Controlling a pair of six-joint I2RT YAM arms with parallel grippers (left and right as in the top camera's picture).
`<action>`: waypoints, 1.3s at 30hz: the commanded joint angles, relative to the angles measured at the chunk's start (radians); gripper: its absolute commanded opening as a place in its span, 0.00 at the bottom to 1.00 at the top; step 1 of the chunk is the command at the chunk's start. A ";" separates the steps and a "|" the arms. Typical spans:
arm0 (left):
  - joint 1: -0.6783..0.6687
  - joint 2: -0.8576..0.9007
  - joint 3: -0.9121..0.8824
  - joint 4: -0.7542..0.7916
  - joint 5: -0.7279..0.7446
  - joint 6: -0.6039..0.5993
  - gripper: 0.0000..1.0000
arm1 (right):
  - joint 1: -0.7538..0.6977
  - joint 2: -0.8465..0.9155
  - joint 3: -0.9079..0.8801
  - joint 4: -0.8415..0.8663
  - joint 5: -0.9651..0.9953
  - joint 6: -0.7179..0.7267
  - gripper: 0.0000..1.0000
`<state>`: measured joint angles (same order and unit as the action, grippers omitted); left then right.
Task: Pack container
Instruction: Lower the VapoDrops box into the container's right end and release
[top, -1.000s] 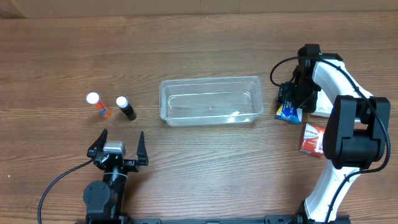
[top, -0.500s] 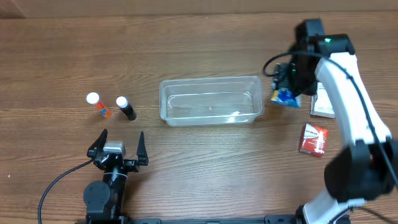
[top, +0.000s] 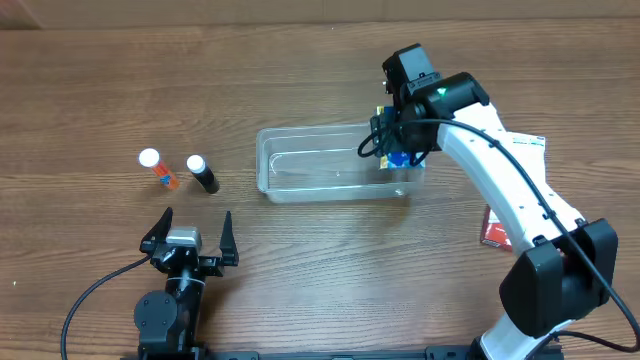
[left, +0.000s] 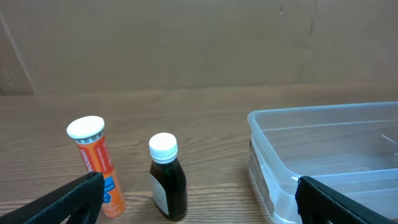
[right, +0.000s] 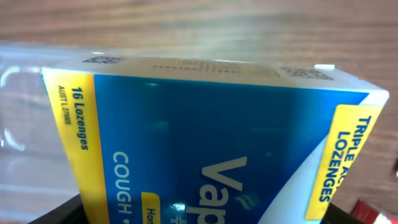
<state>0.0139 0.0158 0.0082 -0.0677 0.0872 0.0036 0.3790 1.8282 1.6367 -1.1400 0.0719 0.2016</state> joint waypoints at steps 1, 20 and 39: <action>0.005 -0.004 -0.003 -0.002 0.007 0.019 1.00 | -0.006 0.014 0.002 0.032 -0.018 -0.019 0.76; 0.005 -0.004 -0.003 -0.002 0.007 0.019 1.00 | -0.006 0.124 -0.002 0.017 -0.029 -0.019 0.75; 0.005 -0.004 -0.003 -0.002 0.007 0.019 1.00 | -0.003 0.089 0.094 -0.085 0.052 -0.019 0.91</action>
<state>0.0139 0.0158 0.0082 -0.0673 0.0872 0.0036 0.3748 1.9572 1.6489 -1.2022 0.0830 0.1825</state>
